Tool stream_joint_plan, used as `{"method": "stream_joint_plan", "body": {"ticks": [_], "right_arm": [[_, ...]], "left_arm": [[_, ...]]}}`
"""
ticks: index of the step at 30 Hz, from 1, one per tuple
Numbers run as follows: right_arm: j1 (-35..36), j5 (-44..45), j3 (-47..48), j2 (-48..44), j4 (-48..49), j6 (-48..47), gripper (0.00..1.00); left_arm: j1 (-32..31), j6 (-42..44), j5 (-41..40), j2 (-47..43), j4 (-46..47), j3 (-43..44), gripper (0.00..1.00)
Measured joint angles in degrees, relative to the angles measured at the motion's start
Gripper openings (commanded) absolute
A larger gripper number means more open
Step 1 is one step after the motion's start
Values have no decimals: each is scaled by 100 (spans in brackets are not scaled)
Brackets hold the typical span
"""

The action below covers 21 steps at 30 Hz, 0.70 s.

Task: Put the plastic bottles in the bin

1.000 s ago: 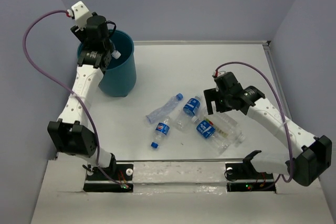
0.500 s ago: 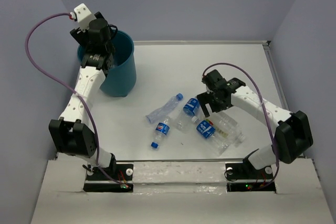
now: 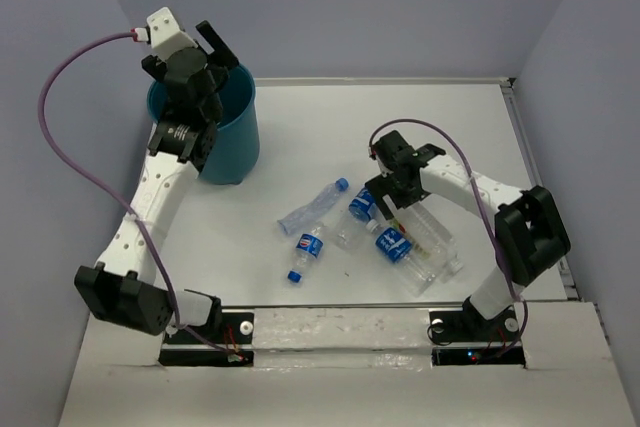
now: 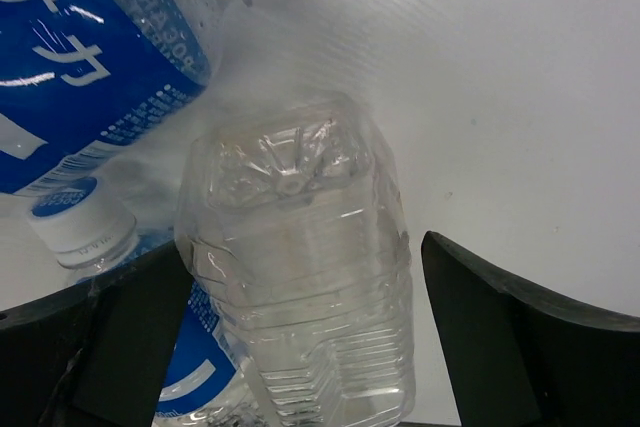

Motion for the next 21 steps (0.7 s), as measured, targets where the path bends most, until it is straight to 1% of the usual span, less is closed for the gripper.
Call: {"method": "stream_joint_plan", "body": {"ticks": [4, 6, 12, 14, 17, 18, 21], "right_arm": [[-131, -170, 76, 109, 247, -219, 96], [-247, -197, 70, 201, 339, -271, 91], [-555, -46, 59, 299, 511, -317, 80], [-592, 55, 59, 254, 538, -326, 72], [-627, 249, 59, 179, 592, -339, 65], [-627, 356, 59, 151, 610, -345, 63], [-660, 595, 59, 57, 619, -343, 63]], "left_arm": [[-487, -55, 205, -713, 131, -271, 97], [-608, -101, 428, -1073, 186, -496, 99], [-651, -249, 1294, -1989, 186, -1305, 99], [-656, -251, 1609, -2291, 157, -1565, 99], [-669, -243, 1853, -2697, 131, -1875, 99], [-678, -240, 1906, -2907, 127, -2031, 99], [-678, -238, 1956, -3375, 103, -2404, 99]]}}
